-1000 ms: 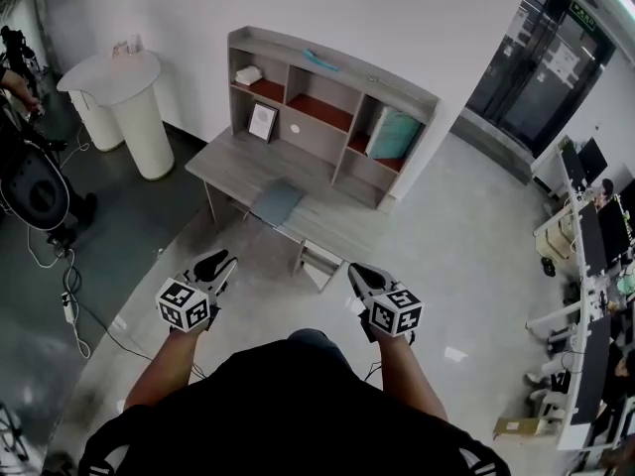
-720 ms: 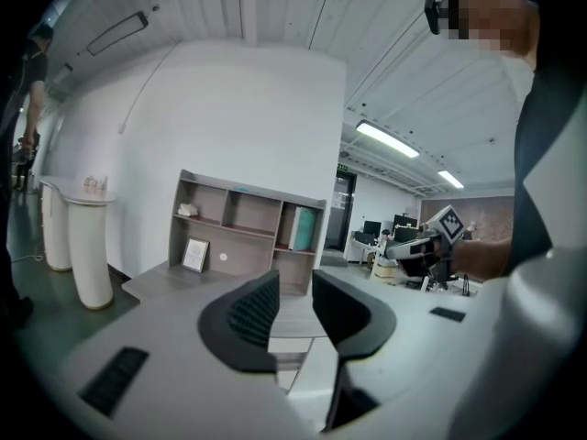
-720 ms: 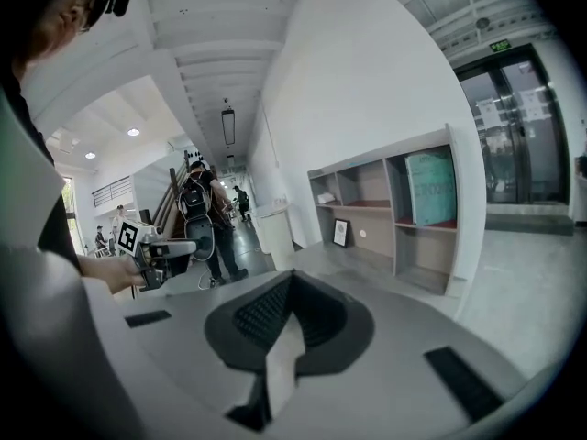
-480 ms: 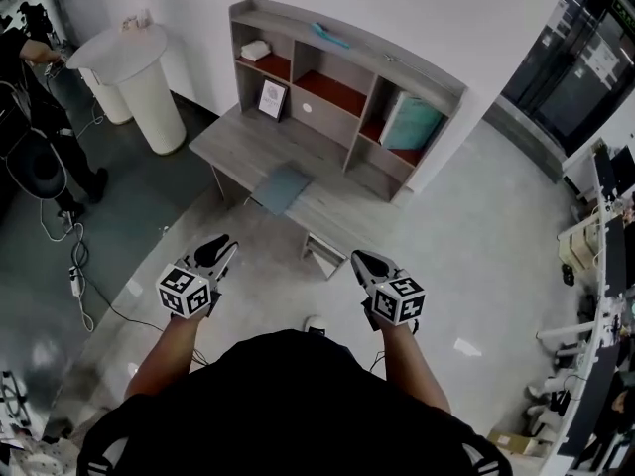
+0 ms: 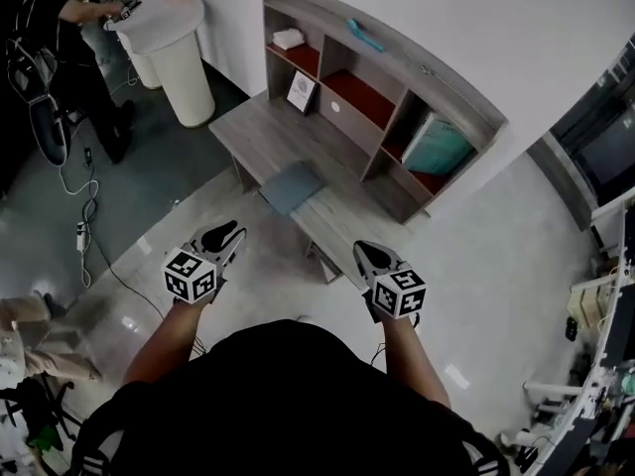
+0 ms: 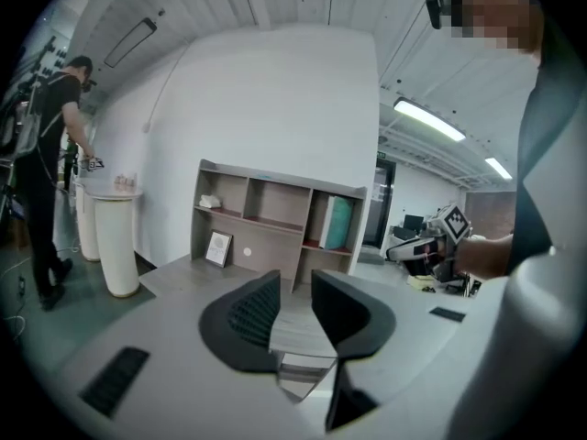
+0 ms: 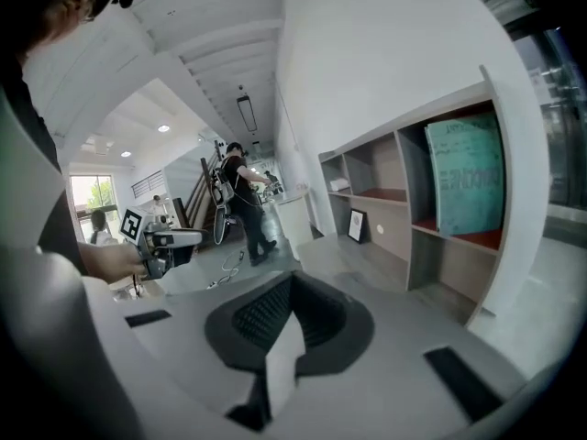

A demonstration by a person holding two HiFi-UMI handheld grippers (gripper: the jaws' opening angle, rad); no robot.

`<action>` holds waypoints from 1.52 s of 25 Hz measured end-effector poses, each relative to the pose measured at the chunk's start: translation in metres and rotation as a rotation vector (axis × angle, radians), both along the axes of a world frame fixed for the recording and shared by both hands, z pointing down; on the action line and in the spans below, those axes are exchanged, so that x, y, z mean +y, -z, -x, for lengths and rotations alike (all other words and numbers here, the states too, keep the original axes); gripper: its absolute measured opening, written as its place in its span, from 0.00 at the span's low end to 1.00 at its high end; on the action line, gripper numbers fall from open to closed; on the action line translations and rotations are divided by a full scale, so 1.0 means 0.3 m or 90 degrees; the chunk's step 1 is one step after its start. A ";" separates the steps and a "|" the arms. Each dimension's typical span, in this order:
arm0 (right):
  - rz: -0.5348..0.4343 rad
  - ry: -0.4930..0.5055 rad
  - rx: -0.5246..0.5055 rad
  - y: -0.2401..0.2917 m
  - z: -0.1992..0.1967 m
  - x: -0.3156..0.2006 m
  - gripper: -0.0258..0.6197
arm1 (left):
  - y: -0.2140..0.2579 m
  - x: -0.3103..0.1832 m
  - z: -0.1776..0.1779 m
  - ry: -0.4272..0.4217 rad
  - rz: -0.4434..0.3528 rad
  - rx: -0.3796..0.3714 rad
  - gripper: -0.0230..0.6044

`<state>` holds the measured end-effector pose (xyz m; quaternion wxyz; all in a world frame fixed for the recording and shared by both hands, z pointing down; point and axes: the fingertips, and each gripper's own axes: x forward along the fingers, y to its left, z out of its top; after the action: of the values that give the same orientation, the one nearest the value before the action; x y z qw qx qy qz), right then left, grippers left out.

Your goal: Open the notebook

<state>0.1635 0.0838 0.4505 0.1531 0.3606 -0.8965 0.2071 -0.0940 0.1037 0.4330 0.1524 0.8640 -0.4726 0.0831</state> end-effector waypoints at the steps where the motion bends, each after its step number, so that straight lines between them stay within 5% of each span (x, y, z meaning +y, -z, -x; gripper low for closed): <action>1: -0.001 0.012 -0.001 0.001 0.007 -0.019 0.04 | -0.001 -0.005 0.007 0.013 0.002 -0.001 0.22; 6: -0.005 0.065 0.001 -0.008 0.050 -0.092 0.04 | -0.020 -0.015 0.019 0.058 0.020 -0.011 0.22; 15: 0.021 0.065 0.006 -0.070 0.122 -0.167 0.04 | -0.074 -0.093 0.075 0.057 0.046 -0.030 0.22; 30: 0.031 -0.018 0.077 -0.074 0.393 -0.367 0.04 | -0.210 -0.423 0.256 -0.068 0.069 -0.007 0.22; 38: 0.049 -0.110 0.089 -0.078 0.428 -0.443 0.04 | -0.274 -0.582 0.271 -0.165 0.090 -0.022 0.22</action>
<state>0.0352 -0.0492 0.4738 0.2105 0.4437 -0.8408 0.2278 -0.1754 -0.0709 0.5151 0.1926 0.9033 -0.3528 0.1502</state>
